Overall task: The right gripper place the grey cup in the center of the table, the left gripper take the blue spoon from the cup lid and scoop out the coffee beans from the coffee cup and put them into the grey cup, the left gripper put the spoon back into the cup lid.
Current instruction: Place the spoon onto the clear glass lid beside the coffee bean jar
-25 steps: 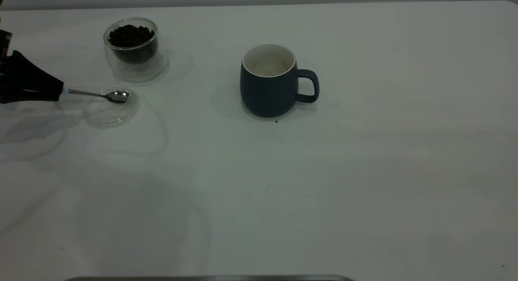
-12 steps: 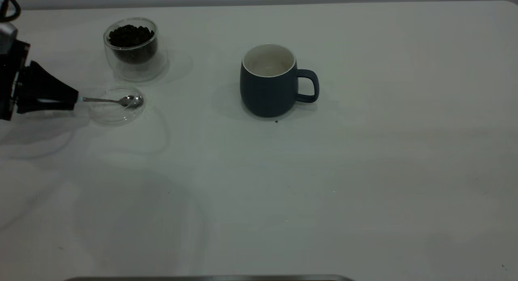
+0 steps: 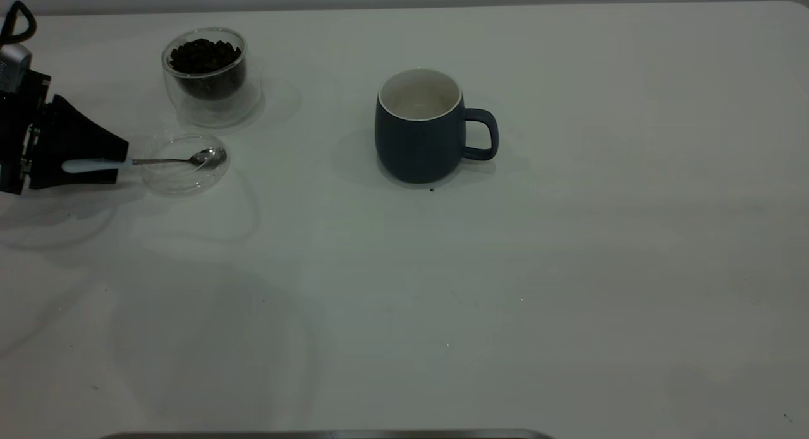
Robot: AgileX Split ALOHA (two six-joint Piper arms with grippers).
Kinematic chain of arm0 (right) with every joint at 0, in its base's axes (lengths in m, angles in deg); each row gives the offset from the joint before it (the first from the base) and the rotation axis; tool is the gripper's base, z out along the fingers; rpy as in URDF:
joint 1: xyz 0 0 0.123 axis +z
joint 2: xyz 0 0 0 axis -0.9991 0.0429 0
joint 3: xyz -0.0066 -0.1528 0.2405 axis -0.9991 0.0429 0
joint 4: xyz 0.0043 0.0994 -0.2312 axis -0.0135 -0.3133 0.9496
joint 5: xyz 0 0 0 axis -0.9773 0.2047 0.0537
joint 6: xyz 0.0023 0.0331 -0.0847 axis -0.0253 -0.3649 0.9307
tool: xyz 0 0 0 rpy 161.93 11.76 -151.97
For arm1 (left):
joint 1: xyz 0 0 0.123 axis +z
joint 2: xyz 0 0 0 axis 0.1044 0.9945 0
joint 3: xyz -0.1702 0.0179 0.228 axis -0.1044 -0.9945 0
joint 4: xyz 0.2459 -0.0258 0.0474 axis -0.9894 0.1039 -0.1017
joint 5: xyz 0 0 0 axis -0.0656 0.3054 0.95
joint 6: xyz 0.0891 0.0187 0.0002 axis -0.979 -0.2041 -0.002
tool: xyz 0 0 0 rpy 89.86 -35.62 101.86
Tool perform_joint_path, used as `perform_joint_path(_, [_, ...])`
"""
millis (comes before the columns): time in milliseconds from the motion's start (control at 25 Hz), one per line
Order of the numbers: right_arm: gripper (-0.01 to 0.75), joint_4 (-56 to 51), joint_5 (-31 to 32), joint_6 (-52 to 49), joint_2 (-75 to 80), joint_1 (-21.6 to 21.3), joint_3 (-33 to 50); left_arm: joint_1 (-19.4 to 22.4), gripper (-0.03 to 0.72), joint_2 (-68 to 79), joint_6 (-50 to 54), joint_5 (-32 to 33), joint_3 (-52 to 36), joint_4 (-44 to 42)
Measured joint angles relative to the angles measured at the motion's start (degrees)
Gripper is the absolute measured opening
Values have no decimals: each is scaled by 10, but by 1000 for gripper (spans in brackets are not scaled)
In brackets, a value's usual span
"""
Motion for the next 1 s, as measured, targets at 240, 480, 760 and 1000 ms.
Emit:
perform_joint_path(240, [363,0,0,0,0,0,0,0,571,0,8,9,35,-59])
perform_joint_path(480, [363,0,0,0,0,0,0,0,605,0,106,83,130,-184])
perform_joint_path(760, [363,0,0,0,0,0,0,-16,605,-22,271,108,229,-294])
perform_joint_path(1000, [363,0,0,0,0,0,0,-66,593,-110,332,108,234,-331])
